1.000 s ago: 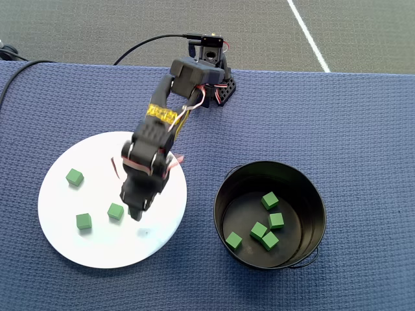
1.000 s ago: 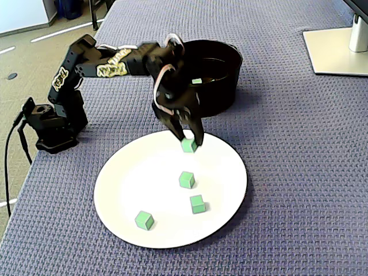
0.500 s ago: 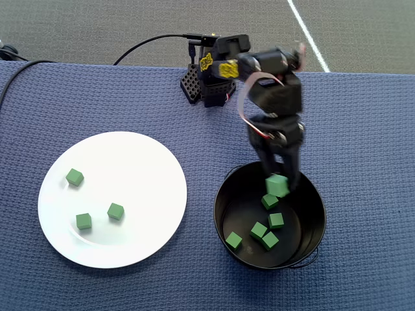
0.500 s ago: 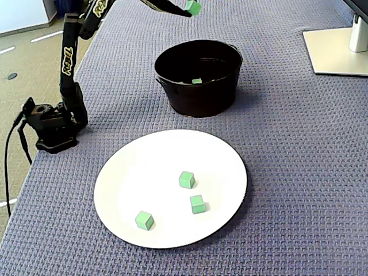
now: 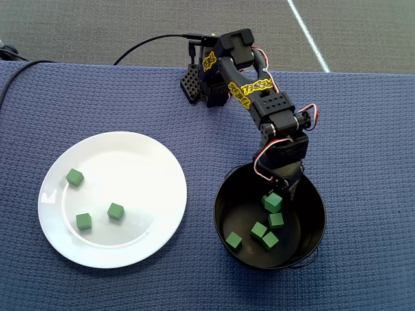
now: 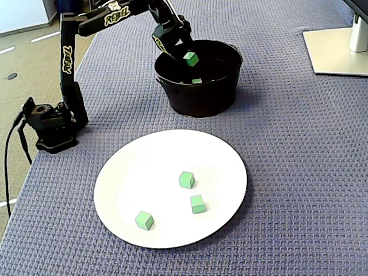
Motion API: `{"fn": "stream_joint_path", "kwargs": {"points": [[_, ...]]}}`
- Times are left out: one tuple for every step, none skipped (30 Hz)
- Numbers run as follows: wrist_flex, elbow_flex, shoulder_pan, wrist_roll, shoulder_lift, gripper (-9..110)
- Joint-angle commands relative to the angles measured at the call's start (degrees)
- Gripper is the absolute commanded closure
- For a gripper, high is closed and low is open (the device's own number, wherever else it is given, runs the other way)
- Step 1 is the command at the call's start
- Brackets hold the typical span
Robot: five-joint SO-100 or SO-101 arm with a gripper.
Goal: Pick up the items on the white plate and put them in the black container.
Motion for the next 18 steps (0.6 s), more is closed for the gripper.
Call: {"fn": "stream_joint_path", "kwargs": {"points": [[-1.23,0.53,-0.88,0.26,2.64,102],[-1.23,0.53,-1.05,0.35,2.37,101],[-0.97,0.53,-1.14,0.26,2.11,96],[-0.88,0.62,-1.32,0.0,2.11,86],[-0.62,0.7,-1.41,-0.79,2.11,76],[-0.09,0.35,-1.49,-0.97,2.37,76],[0.97,-0.7,-1.49,-1.23,2.81,76],[2.55,-2.46,-1.32,-1.14,3.52,76],[4.31,-4.66,-0.88,-0.62,4.39,77],[6.33,-7.47,-0.18,0.09,5.62,77],[8.7,-11.25,0.79,0.53,6.94,76],[11.16,-16.17,2.2,1.41,8.09,76],[13.62,-21.71,4.04,2.29,9.23,76],[15.73,-27.51,6.15,2.9,10.37,77],[17.67,-33.49,8.61,2.99,11.25,78],[18.81,-38.41,11.43,2.37,12.13,79],[19.34,-41.92,14.59,1.32,13.36,79],[19.69,-45.0,17.93,0.7,14.5,79]]}}
